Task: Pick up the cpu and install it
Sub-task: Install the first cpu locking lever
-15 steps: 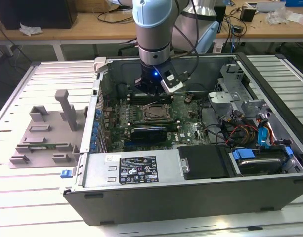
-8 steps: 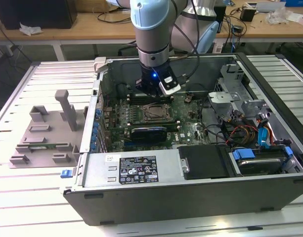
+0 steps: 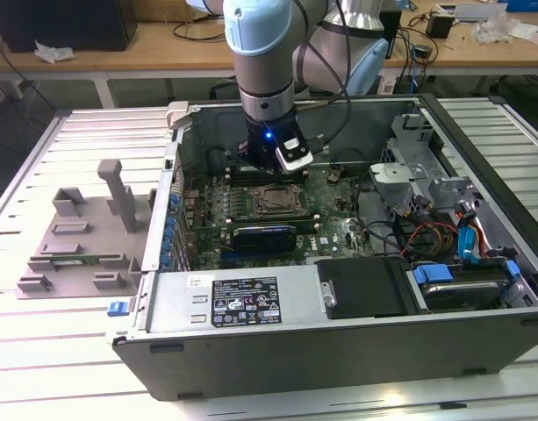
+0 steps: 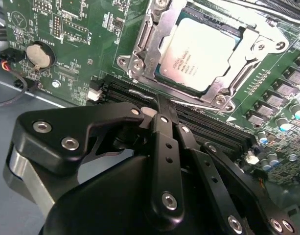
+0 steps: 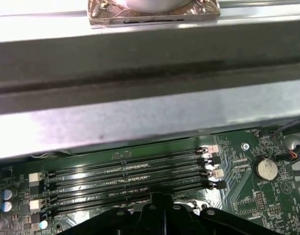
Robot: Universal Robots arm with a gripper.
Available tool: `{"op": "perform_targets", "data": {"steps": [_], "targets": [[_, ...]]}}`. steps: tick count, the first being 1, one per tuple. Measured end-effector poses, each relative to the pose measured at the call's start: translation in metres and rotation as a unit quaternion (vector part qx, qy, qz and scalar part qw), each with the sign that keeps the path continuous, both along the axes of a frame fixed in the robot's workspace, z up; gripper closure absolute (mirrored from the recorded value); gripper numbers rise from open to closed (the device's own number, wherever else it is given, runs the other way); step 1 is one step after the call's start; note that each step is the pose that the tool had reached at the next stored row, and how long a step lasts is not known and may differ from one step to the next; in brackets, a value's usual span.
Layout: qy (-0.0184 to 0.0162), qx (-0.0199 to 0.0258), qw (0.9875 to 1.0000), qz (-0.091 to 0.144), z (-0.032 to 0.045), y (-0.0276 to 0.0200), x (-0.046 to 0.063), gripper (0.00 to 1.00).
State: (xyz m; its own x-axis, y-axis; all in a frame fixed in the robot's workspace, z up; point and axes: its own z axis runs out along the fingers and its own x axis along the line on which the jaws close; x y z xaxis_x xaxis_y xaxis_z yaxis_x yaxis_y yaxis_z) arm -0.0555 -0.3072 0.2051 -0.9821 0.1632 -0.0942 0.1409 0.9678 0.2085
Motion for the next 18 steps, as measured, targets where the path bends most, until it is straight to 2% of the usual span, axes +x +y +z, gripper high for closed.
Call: {"op": "perform_targets", "data": {"steps": [3,10,15,18], "targets": [[-0.0001,0.0000,0.9999,-0.014,-0.0013,0.0008,-0.0005,0.89],[-0.0001,-0.0001,0.9996,-0.029,-0.0024,0.0037,-0.0028,0.89],[-0.0025,-0.0050,0.9992,-0.040,-0.0034,0.0038,-0.0034,0.89],[-0.0033,-0.0056,0.9990,-0.044,-0.0040,0.0041,-0.0036,0.89]]}}
